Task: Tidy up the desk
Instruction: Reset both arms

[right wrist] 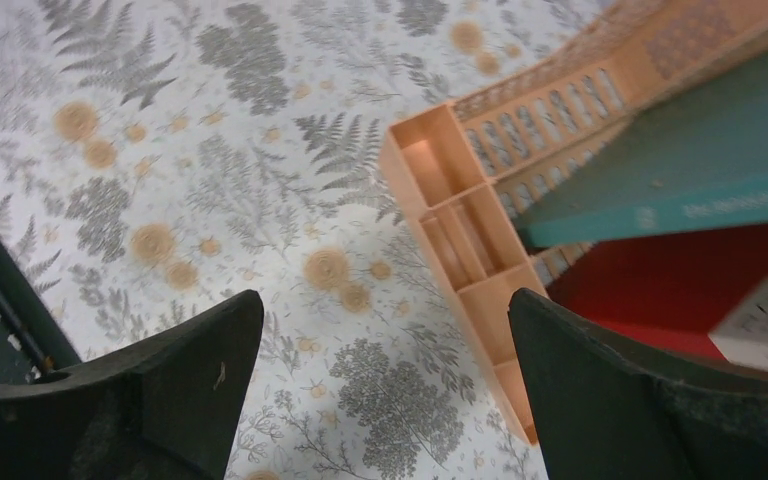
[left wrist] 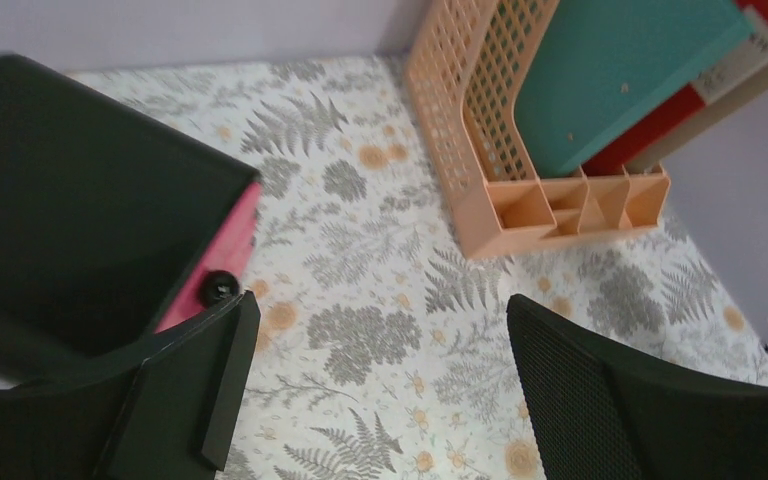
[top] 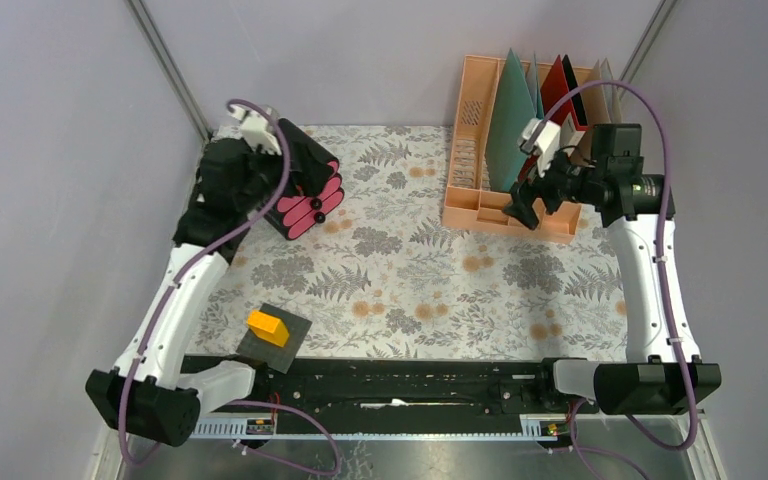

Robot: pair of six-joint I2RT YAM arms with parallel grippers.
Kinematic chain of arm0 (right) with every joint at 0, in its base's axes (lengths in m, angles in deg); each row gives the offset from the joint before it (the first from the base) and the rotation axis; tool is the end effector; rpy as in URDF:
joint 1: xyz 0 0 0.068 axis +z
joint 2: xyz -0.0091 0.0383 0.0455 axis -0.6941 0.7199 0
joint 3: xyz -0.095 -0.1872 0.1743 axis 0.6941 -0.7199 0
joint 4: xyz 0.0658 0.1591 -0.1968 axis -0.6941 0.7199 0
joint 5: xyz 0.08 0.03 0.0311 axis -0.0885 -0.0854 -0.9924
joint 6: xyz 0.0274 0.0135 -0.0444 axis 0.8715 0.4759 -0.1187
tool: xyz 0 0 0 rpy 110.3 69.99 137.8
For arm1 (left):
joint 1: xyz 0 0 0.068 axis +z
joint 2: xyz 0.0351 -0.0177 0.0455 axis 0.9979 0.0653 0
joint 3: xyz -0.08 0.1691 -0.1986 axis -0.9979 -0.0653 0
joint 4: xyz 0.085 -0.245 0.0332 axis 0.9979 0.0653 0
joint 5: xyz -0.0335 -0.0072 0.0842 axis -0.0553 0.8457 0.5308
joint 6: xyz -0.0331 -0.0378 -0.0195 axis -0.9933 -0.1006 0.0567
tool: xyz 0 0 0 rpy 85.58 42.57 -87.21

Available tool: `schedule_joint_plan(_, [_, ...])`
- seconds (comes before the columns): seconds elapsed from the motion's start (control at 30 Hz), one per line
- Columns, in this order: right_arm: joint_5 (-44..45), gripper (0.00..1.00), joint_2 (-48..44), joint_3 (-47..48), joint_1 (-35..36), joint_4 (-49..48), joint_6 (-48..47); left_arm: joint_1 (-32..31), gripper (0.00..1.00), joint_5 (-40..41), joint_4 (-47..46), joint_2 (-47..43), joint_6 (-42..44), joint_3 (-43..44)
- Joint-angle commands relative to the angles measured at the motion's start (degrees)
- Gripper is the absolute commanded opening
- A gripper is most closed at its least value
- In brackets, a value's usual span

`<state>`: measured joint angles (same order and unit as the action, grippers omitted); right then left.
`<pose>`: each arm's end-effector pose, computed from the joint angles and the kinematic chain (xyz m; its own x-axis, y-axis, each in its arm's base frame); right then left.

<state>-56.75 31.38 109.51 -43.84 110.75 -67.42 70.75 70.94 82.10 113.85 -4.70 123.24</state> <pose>0.2439 0.0241 0.4153 -0.0654 -0.5449 -0.8360 -0.8158 0.5117 -0.2696 0.2429 -0.0771 0.3988 -0.3691 -0.1608 -0.9154 0.4203 0.8495 -0.3187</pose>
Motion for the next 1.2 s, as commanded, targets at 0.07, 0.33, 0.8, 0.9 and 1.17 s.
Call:
schedule_joint_plan(0.07, [7.64, 1.0, -0.41, 5.23, -2.22, -10.65, 18.39, 4.87, 0.99, -3.62, 5.43, -4.75, 1.49, 8.21])
schedule_joint_plan(0.33, [15.86, 1.0, 0.39, 13.44, -2.41, -16.91, 38.39, 5.22, 0.99, 1.93, 6.74, -8.33, 2.41, 9.74])
schedule_joint_plan(0.8, [15.98, 1.0, -2.48, 21.93, -2.41, -13.76, 42.84, 5.24, 0.99, 5.0, 8.58, -9.28, 1.81, 18.05])
schedule_joint_plan(0.9, [21.9, 1.0, -3.46, 22.32, -2.41, -14.8, 46.29, 5.22, 0.99, 4.58, 8.64, -9.42, 1.31, 19.24])
schedule_joint_plan(1.17, [25.87, 1.0, -6.28, 20.77, -2.36, -13.94, 48.11, 5.22, 0.99, 3.1, 9.0, -9.01, 0.52, 22.92])
